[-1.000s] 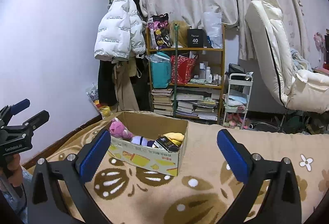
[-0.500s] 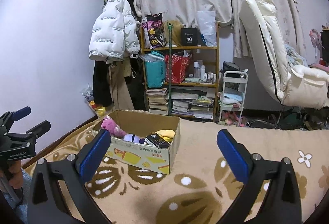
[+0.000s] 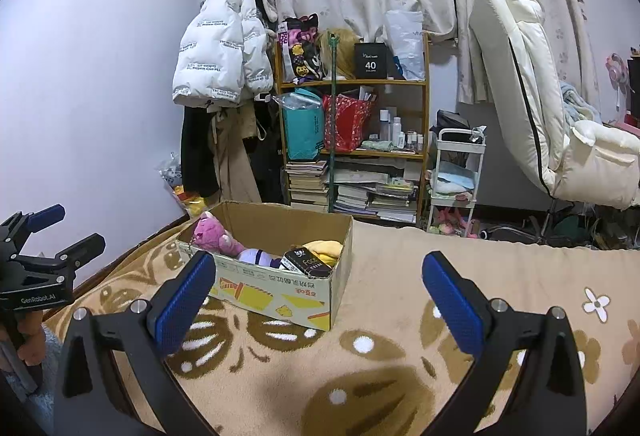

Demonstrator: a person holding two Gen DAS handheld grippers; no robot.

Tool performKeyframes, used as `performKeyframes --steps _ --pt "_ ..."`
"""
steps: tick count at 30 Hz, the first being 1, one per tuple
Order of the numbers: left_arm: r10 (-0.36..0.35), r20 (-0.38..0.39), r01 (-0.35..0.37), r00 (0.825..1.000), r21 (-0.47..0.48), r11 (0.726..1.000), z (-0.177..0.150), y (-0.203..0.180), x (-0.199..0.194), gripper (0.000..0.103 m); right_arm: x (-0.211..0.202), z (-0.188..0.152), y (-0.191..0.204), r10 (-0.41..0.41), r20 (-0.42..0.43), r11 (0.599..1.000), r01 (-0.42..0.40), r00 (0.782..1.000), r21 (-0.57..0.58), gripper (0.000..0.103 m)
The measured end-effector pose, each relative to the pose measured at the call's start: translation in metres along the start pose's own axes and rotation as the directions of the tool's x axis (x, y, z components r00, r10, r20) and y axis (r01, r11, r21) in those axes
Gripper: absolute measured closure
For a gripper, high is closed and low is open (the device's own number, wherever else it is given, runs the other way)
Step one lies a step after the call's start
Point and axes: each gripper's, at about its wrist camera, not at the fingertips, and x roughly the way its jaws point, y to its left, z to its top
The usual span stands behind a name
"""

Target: Organize soft objects

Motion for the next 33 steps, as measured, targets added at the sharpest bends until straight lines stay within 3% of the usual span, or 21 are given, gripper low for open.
performKeyframes --steps 33 --pt "0.061 0.000 -0.061 0.998 -0.020 0.998 -0.001 0.001 -0.005 0.001 0.002 -0.006 0.009 0.006 0.002 1.000 -0.006 1.000 0.008 0.000"
